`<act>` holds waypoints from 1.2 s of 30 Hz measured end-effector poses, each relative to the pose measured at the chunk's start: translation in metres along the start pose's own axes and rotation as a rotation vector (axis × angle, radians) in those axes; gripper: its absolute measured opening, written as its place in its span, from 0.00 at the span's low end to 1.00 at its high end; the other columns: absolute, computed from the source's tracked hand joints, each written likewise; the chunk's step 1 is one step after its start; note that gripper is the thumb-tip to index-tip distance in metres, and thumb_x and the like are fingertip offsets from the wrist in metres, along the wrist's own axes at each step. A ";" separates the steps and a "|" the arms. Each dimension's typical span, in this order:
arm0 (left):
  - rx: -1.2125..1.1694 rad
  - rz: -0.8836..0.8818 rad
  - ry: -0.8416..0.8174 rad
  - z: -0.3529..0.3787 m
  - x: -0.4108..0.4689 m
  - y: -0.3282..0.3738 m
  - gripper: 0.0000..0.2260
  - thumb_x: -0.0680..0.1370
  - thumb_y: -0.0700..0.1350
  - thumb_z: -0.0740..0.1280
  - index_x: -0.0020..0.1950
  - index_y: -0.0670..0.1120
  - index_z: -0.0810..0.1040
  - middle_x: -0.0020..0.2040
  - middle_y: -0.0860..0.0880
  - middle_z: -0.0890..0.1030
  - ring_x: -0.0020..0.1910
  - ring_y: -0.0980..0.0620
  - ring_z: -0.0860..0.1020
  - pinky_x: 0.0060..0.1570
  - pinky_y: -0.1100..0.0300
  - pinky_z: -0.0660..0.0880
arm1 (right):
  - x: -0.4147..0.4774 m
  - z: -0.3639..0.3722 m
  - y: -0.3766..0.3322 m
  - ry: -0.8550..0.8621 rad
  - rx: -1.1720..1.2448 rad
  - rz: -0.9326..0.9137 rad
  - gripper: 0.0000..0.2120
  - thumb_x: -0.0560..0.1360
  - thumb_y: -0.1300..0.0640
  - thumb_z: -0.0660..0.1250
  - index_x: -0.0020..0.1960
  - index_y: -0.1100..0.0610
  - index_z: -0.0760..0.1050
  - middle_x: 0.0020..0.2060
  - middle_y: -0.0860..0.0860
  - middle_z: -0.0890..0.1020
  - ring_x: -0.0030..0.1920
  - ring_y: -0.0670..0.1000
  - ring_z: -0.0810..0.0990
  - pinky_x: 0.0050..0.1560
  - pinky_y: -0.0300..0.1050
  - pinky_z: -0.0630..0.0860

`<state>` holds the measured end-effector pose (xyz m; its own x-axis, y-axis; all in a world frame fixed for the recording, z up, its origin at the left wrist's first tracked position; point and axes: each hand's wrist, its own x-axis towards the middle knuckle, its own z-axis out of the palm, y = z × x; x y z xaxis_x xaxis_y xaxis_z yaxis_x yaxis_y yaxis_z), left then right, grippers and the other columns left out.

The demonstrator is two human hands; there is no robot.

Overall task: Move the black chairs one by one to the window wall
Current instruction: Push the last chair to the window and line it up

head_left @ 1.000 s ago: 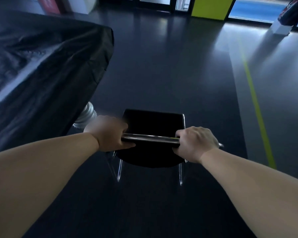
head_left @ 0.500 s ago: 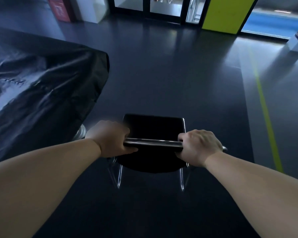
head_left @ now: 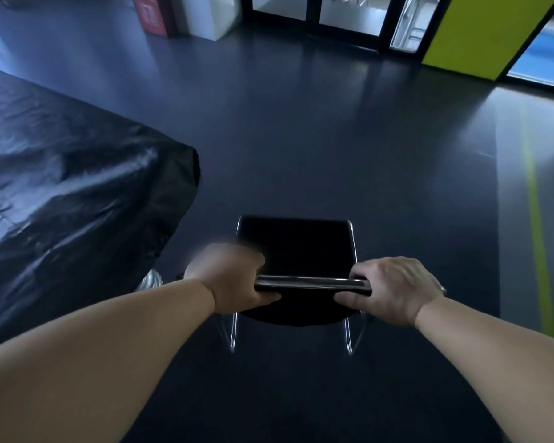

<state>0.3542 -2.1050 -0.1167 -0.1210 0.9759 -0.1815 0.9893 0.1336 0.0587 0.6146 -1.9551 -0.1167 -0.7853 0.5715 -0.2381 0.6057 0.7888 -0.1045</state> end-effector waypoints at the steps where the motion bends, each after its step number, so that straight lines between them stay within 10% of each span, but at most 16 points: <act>1: -0.001 -0.012 -0.004 0.000 0.009 -0.002 0.25 0.69 0.76 0.59 0.39 0.54 0.69 0.38 0.57 0.77 0.39 0.54 0.76 0.44 0.56 0.73 | 0.008 -0.002 0.006 0.003 -0.001 -0.017 0.44 0.60 0.14 0.34 0.46 0.44 0.74 0.39 0.41 0.80 0.42 0.45 0.78 0.42 0.46 0.70; 36: -0.061 -0.668 0.095 -0.050 0.307 0.007 0.30 0.66 0.79 0.55 0.36 0.52 0.67 0.40 0.56 0.78 0.39 0.51 0.75 0.40 0.55 0.67 | 0.405 -0.117 0.236 -0.054 -0.169 -0.658 0.37 0.65 0.21 0.41 0.44 0.47 0.75 0.38 0.44 0.81 0.42 0.49 0.79 0.44 0.48 0.73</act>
<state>0.3204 -1.7962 -0.1229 -0.7140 0.6914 -0.1109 0.6939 0.7198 0.0199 0.4247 -1.5109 -0.1245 -0.9732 -0.0482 -0.2250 -0.0279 0.9953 -0.0927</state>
